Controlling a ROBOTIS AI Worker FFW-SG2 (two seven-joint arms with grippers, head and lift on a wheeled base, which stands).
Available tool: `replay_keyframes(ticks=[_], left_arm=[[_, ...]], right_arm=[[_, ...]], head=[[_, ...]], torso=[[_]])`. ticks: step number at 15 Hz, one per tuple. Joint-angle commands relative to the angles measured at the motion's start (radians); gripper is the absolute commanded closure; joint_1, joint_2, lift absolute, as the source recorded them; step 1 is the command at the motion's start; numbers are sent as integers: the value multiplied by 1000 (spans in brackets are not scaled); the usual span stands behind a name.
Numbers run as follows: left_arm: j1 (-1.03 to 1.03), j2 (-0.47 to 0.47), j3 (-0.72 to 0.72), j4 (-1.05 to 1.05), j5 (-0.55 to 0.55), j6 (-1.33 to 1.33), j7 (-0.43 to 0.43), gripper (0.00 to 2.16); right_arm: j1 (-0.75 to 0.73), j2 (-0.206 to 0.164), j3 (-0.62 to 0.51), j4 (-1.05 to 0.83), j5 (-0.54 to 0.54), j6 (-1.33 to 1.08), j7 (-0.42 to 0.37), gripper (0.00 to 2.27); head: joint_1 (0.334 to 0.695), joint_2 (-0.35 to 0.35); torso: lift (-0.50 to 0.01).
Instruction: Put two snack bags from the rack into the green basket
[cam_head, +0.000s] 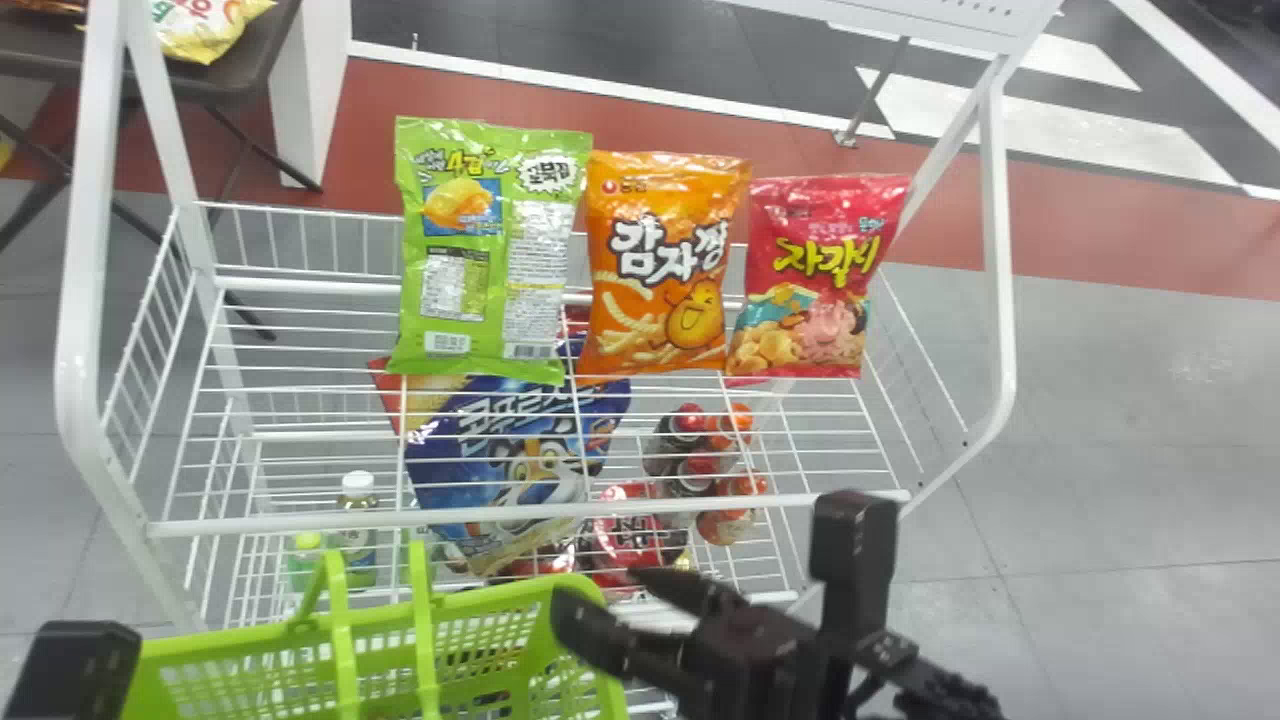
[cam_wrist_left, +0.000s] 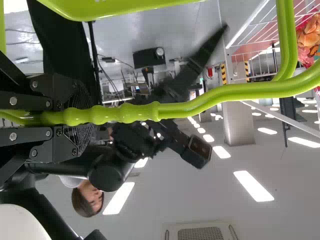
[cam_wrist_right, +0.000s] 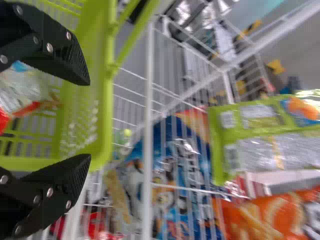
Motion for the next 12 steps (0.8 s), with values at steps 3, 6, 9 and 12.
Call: replay_keyframes(ticks=[3,6,9,12], left_arm=[[1,0,1,3,0,1,-2,1264],[-3,2,-1,9,-5,1,-2,1264],[-9,2,-1,8,-6,1,-2,1264],[-22,2,-2,9,-6,1,-2,1264]], right_arm=[[-41,-4,-126,113,-11,-393,3,70],[-134,-3,-164,265,24,-620,3,70],[-275,-3,-167,413,110,-693,12,70],[-393,-3,-172,529,161,-684,12,70]], head=[[695,-350],[695,-350],[695,-350],[695,-350]], torso=[[-3],[-3],[-3],[-3]])
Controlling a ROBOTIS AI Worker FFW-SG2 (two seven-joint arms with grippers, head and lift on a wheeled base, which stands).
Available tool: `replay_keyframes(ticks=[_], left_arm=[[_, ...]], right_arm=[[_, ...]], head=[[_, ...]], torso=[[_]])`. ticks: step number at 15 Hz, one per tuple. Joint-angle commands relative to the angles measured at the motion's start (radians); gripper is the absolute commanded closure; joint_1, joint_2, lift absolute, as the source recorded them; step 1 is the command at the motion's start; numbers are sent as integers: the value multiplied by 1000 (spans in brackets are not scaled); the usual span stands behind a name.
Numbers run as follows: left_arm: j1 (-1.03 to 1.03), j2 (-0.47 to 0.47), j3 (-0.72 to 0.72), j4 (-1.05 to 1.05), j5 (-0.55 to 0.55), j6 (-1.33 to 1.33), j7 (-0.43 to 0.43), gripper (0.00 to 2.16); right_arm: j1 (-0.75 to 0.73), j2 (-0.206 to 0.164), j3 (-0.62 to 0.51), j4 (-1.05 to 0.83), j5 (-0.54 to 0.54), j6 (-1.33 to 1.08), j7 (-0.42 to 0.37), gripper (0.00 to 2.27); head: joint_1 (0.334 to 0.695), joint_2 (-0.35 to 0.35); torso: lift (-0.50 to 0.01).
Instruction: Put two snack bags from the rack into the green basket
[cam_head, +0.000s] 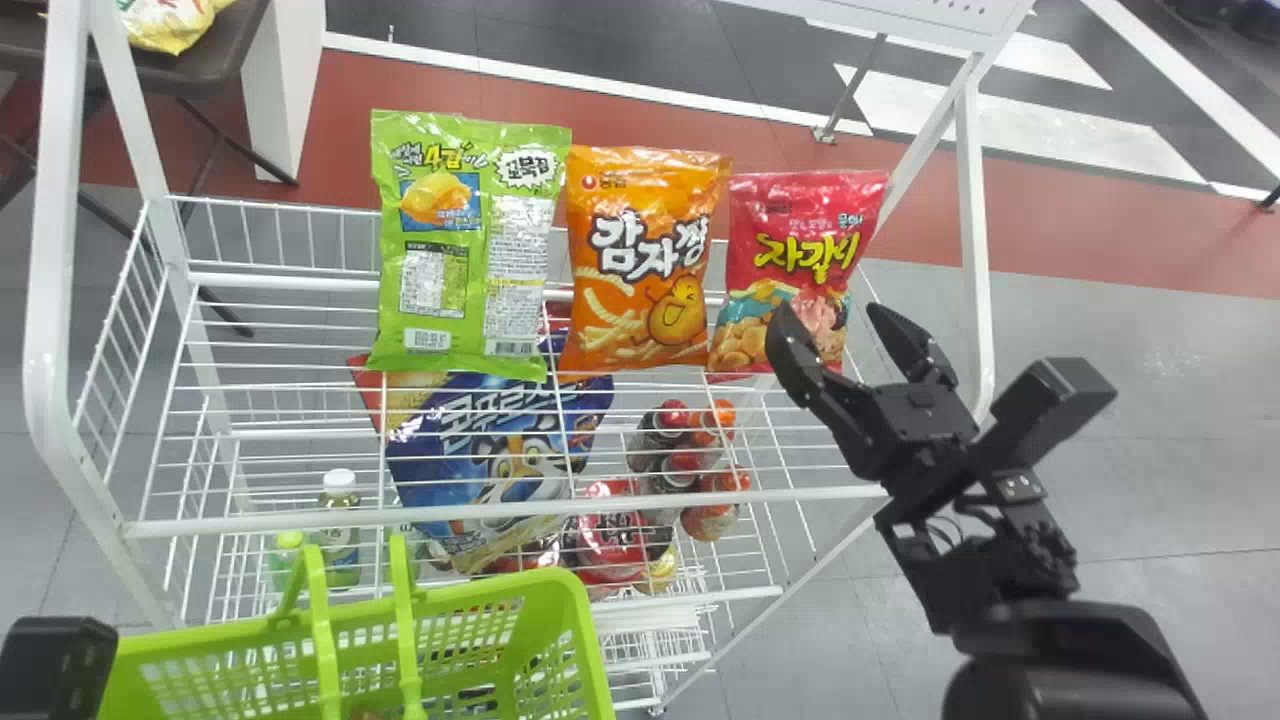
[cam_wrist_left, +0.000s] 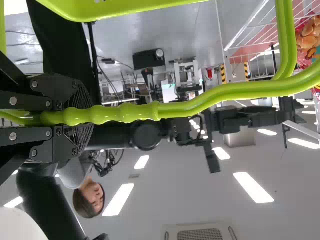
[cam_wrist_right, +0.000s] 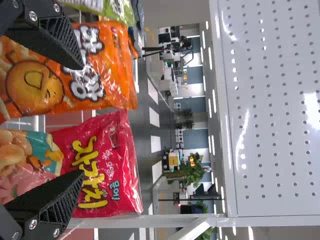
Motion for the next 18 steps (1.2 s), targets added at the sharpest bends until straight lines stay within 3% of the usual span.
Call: replay_keyframes(ticks=[1,7,12,13,15,16,18], left_arm=[[-11,2,0,1,0,1,0,1264],[-31,5,4,27,0,1,0,1264],[-71,11,0,76,3,1,0,1264],[-71,11,0,76,3,1,-2,1264],[-75,12,0,79,2,1,0,1264],[-78,12,2,82,2,1,0,1264],[-81,11,5,81,5,1,0,1264]], right_arm=[[-95,0,-3,99,69,2,0,66],[-317,-9,9,348,168,8,19,66],[-383,-25,9,486,194,-20,14,130],[-405,-26,9,519,204,-23,19,306],[-432,-32,21,552,219,-20,20,1646],[-441,-34,26,558,222,-20,23,2003],[-471,-45,29,573,233,2,63,2196]], head=[[695,-350],[695,-350],[695,-350],[695,-350],[695,-350],[695,-350],[695,-350]], torso=[[-3],[-3],[-3],[-3],[-3],[-3],[-3]])
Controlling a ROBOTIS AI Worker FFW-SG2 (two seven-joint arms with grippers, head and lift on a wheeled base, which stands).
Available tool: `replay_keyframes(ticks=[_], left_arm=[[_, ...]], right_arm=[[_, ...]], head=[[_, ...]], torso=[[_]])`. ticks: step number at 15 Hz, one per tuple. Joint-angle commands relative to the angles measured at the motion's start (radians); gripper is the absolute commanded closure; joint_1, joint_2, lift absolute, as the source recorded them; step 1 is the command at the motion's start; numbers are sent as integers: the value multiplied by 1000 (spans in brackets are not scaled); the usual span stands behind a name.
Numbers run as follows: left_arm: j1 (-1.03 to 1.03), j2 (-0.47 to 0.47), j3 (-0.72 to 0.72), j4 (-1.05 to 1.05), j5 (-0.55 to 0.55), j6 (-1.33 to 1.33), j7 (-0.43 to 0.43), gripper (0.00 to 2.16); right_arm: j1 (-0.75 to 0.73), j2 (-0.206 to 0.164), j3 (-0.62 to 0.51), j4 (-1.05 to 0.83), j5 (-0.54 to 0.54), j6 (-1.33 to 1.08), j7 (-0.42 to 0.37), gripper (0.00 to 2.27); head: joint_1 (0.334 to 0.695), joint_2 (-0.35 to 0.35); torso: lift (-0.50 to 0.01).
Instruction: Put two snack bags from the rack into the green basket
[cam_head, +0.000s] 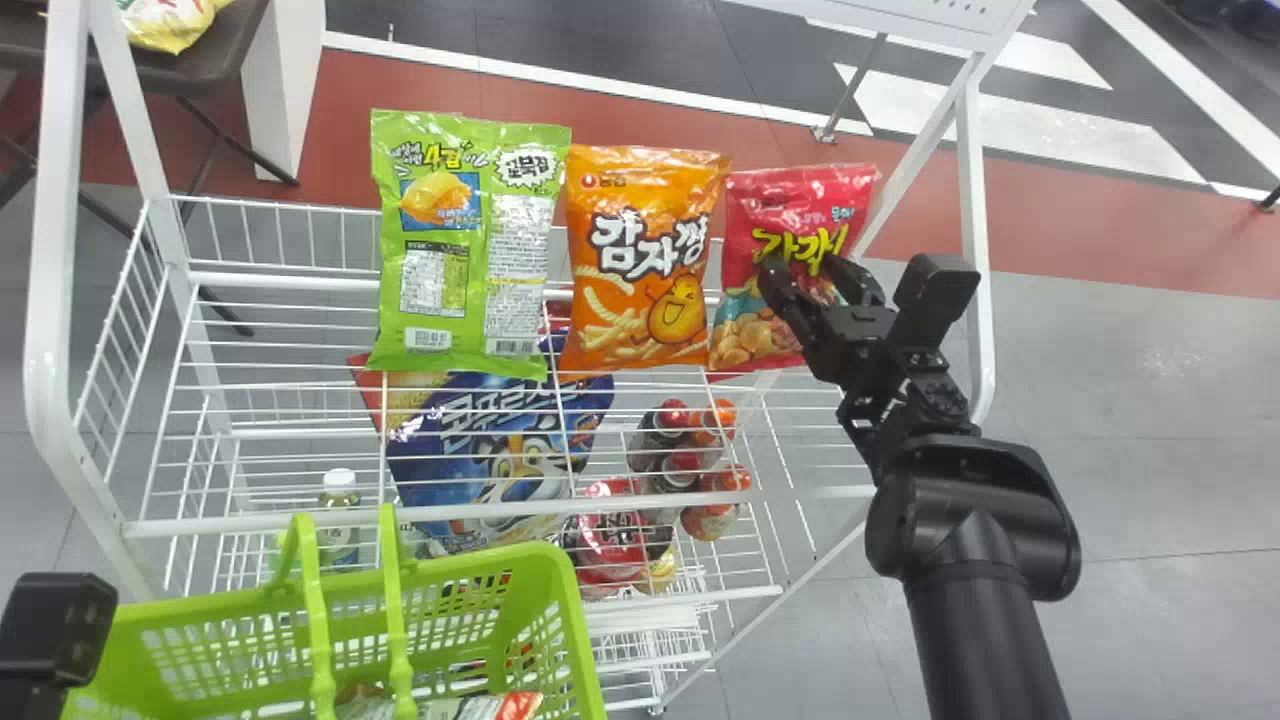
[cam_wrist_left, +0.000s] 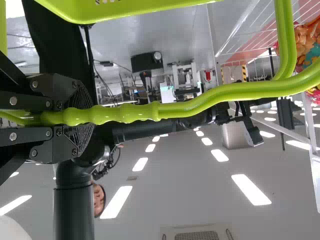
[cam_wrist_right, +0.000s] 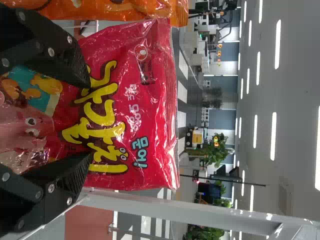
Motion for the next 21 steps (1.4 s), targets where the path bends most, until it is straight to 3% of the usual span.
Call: replay_keyframes(ticks=[1,9,15,17,21], left_arm=[[-2,-2,5,1,3,1,0,1264],[8,-2,16,-1,8,1,0,1264],[14,-2,14,-13,9,1,-2,1264],[14,-4,13,-15,9,1,-2,1264],[14,-11,1,-21,9,1,-3,1264]], right_arm=[[-30,-9,3,12,8,16,11,2196],[68,8,-11,-88,-45,10,-18,2226],[304,43,-92,-424,-211,13,-41,2226],[402,68,-122,-576,-294,74,-5,2226],[565,103,-79,-784,-329,175,49,2226]], head=[[695,-350],[695,-350],[695,-350],[695,-350],[695,-350]], torso=[[-3],[-3],[-3],[-3],[-3]])
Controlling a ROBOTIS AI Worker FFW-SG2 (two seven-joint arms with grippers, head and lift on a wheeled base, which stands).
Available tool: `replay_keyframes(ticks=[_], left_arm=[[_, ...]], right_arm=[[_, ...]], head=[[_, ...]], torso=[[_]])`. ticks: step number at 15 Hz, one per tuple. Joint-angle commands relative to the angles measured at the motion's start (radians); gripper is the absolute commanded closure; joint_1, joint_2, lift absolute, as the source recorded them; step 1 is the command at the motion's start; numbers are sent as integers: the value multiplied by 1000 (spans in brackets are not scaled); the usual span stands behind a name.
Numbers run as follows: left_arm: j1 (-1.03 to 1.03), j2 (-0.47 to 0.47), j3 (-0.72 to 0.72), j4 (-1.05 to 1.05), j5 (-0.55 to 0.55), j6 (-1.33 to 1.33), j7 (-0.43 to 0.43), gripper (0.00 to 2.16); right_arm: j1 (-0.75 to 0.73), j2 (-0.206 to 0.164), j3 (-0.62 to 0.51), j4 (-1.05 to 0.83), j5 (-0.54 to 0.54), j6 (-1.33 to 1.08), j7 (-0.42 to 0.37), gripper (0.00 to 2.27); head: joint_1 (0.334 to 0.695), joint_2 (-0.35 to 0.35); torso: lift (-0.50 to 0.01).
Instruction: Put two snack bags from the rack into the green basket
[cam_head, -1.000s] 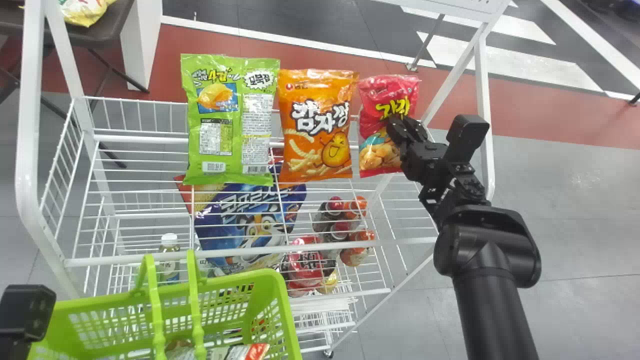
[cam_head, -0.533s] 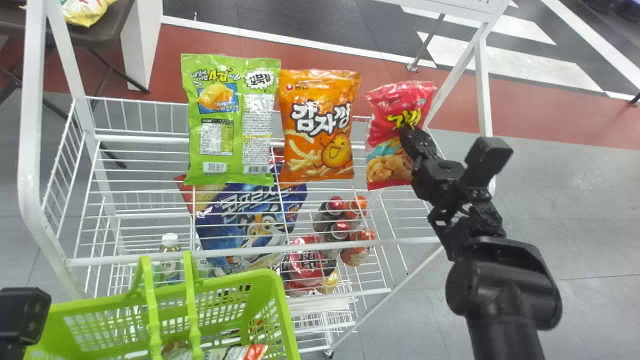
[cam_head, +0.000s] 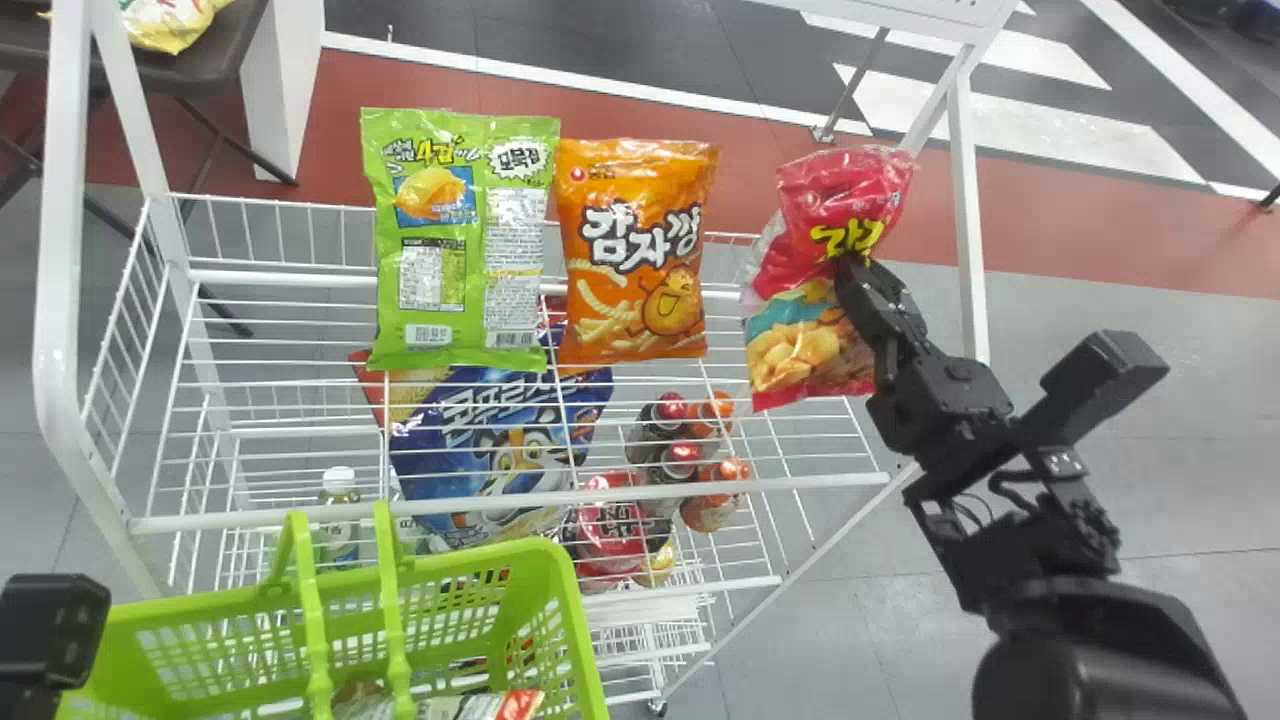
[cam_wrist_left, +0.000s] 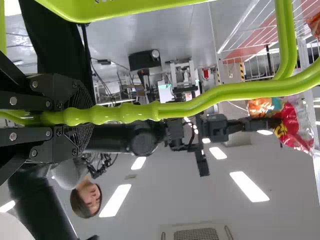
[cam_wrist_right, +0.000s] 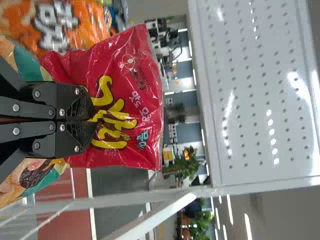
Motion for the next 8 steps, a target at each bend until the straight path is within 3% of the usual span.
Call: replay_keyframes(ticks=[1,8], left_arm=[[0,-3,-6,-5,0,1,-1,1264],[11,-17,6,1,-11,1,-4,1264]], right_arm=[[90,15,24,-117,-27,125,21,2226],[170,9,35,-296,-183,757,87,2226]], head=[[695,-350],[695,-350]], torso=[[-3],[-3]])
